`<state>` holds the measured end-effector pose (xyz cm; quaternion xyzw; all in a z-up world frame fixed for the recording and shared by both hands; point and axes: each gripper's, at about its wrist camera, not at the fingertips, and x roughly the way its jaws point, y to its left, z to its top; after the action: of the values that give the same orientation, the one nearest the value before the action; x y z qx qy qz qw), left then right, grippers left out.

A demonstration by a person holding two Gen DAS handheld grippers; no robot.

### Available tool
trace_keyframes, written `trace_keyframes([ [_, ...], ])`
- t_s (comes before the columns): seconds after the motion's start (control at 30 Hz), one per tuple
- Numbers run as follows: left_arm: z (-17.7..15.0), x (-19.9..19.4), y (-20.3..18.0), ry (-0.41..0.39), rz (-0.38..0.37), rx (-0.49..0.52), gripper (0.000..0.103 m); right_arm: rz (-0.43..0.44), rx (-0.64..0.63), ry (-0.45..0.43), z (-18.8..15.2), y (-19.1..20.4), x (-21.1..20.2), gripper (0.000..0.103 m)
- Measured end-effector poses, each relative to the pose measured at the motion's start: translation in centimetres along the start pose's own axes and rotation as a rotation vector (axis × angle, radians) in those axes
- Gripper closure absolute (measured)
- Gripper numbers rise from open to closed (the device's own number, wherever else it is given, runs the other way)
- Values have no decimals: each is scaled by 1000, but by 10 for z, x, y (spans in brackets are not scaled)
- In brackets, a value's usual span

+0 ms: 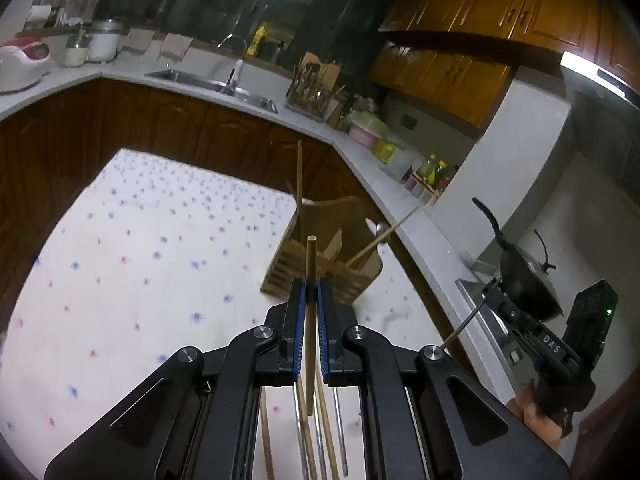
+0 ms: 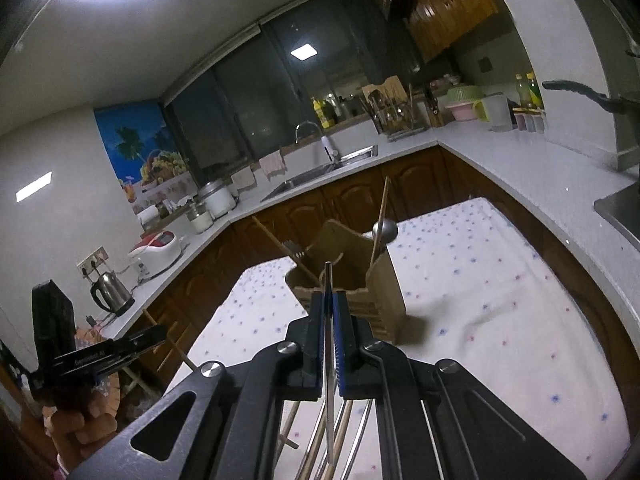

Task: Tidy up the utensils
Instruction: 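Lift both held sticks up over the wooden holder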

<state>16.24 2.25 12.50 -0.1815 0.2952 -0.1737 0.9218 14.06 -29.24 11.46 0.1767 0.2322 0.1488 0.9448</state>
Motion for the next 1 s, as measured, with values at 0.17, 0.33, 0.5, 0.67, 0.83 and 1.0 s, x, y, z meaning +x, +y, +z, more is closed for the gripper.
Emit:
trace_keyframes([
  [0.17,36,-2,-10,-84,-1,24,98,-10,-20,-56,22,4,7,99],
  [0.33,75,0,-18,-172,-9,41,98,-27,-41,-143,57,10,19,99],
  [0.5,106,17,-20,-221,-7,40,98,-45,-54,-197,85,14,37,99],
  [0.67,127,43,-17,-247,9,39,98,-77,-61,-238,101,11,60,99],
  [0.83,130,84,-3,-214,26,0,98,-103,-62,-267,101,5,79,99],
  [1.0,115,118,13,-191,39,-50,98,-129,-60,-285,88,-1,98,99],
])
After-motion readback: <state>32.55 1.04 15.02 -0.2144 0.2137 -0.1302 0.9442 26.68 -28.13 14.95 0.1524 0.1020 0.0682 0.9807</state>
